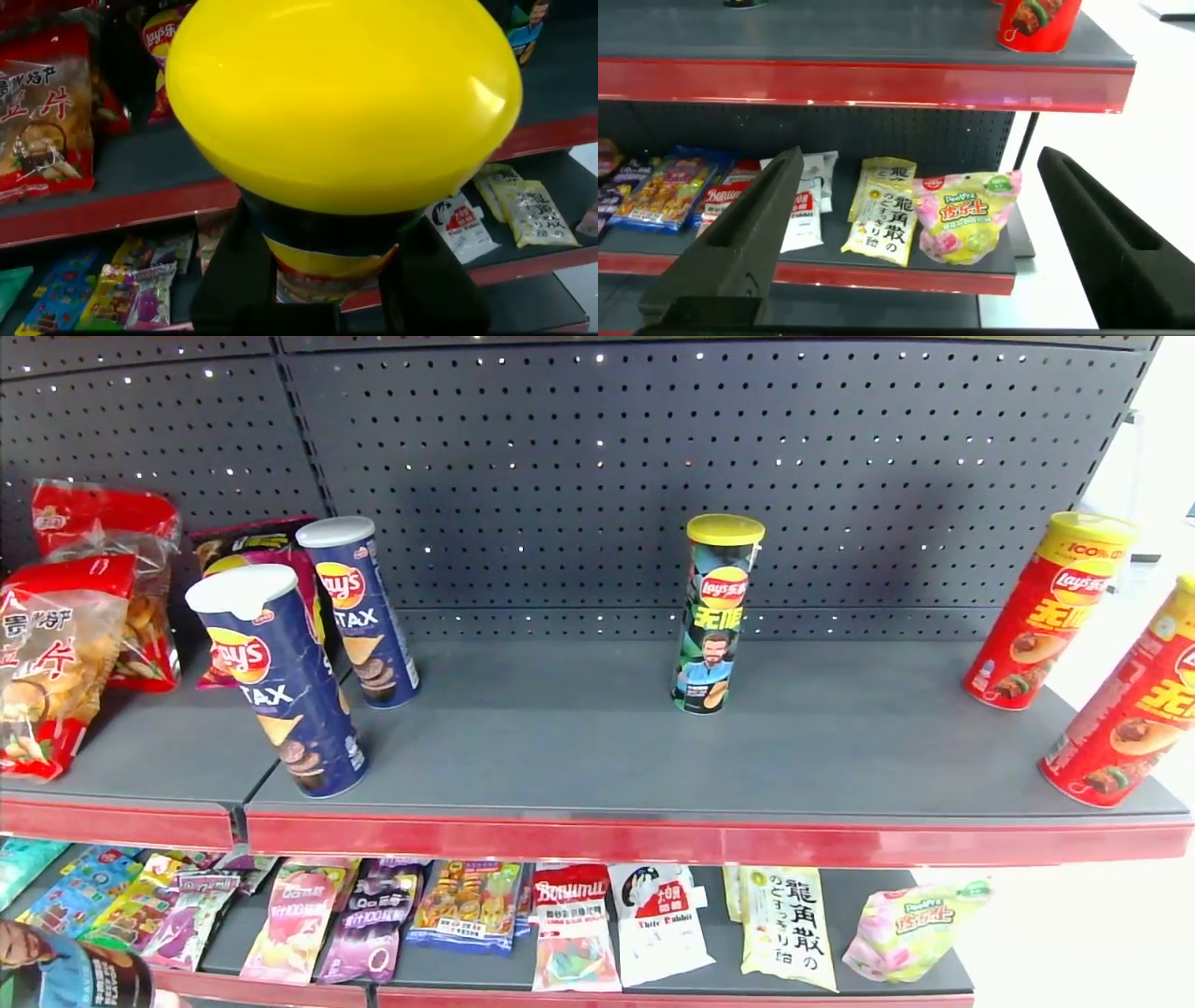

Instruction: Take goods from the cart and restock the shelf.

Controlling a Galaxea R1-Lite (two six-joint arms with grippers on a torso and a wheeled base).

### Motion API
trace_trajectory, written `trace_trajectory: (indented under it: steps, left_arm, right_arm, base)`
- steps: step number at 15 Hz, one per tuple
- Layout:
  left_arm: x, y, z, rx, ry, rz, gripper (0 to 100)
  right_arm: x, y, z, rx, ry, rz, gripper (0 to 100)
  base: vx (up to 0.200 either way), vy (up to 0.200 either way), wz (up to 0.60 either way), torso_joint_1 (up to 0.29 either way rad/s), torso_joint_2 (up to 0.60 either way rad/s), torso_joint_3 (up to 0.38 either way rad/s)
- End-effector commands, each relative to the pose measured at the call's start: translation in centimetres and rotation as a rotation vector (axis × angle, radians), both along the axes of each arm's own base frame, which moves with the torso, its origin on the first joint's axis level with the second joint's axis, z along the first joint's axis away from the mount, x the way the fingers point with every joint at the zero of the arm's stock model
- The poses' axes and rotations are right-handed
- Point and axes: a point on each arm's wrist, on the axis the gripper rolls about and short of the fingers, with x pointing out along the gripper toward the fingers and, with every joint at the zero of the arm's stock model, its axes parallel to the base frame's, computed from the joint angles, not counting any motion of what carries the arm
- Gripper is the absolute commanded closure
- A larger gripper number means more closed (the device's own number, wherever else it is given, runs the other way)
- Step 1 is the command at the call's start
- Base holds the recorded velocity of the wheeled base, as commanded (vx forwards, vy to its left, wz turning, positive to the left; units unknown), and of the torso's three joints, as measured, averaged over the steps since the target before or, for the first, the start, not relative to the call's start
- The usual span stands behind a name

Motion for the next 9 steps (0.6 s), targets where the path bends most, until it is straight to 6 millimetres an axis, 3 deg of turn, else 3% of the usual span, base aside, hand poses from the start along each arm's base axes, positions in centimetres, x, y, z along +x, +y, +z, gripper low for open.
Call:
trace_trajectory:
  steps: [1, 2, 3, 4, 7, 8, 9]
  left_arm:
    - [-1.3, -0.1, -1.3, 0.004, -0.037, -0.012, 100]
    - [-2.0, -0.2, -1.8, 0.005, -0.065, -0.023, 100]
    - [-2.2, -0.2, -1.9, 0.006, -0.073, -0.04, 100]
    - [-2.5, -0.2, -2.6, 0.004, -0.07, -0.069, 100]
    - [-2.3, -0.2, -2.7, 0.003, -0.054, -0.07, 100]
    - [-1.9, -0.2, -2.5, 0.0, -0.034, -0.07, 100]
    - [-1.9, -0.1, -2.5, 0.002, -0.033, -0.07, 100]
  right_arm:
    - [-0.2, 0.1, 0.7, -0.029, -0.033, 0.06, 0]
    - [0.0, 0.3, 6.9, -0.03, -0.06, 0.139, 0]
    - [0.6, 0.3, 8.8, -0.029, -0.054, 0.155, 0]
    - [1.6, 0.5, 12.4, -0.037, -0.057, 0.274, 0]
    - [5.4, 1.0, 13.7, -0.142, 0.047, 0.439, 0]
    - [8.3, 1.4, 15.6, -0.167, 0.094, 0.458, 0]
    - [9.6, 1.6, 16.3, -0.18, 0.112, 0.469, 0]
  base:
    - [0.0, 0.0, 0.0, 0.0, 0.0, 0.0]
    - [0.0, 0.0, 0.0, 0.0, 0.0, 0.0]
    - [0.0, 0.0, 0.0, 0.0, 0.0, 0.0]
    - [0.0, 0.0, 0.0, 0.0, 0.0, 0.0]
    - [0.0, 0.0, 0.0, 0.0, 0.0, 0.0]
    - [0.0, 0.0, 0.0, 0.0, 0.0, 0.0]
    - [0.0, 0.0, 0.0, 0.0, 0.0, 0.0]
